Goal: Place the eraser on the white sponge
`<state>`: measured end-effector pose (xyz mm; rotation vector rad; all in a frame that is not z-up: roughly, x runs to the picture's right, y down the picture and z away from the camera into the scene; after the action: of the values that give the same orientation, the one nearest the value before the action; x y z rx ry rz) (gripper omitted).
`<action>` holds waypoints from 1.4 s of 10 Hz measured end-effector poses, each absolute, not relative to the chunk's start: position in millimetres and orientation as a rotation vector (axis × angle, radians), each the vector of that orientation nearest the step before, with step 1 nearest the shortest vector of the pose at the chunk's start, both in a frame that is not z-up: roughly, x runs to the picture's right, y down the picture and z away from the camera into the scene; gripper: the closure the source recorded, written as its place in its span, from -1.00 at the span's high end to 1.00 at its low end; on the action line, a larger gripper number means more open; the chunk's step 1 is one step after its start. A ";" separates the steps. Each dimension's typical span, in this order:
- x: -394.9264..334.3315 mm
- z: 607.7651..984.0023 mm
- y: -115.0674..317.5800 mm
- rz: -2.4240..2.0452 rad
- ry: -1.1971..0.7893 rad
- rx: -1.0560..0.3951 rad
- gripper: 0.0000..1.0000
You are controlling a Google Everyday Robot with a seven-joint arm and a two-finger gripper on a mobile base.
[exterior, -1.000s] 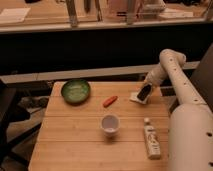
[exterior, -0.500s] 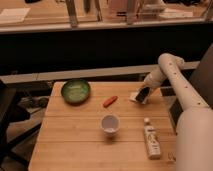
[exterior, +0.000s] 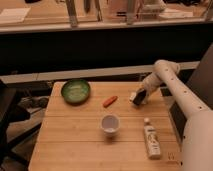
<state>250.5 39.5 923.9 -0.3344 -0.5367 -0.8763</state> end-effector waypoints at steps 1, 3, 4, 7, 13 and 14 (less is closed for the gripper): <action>249.6 928.4 41.5 -0.877 -0.532 -0.334 -0.58; 247.4 937.4 43.0 -0.881 -0.519 -0.340 -0.18; 248.0 940.7 43.3 -0.880 -0.511 -0.345 0.06; 249.7 944.0 40.1 -0.880 -0.496 -0.350 0.58; 257.5 930.4 18.8 -0.878 -0.470 -0.325 0.60; 260.8 924.0 9.3 -0.875 -0.467 -0.312 0.60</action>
<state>260.8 9.3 924.0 -0.3119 -0.4665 -0.8753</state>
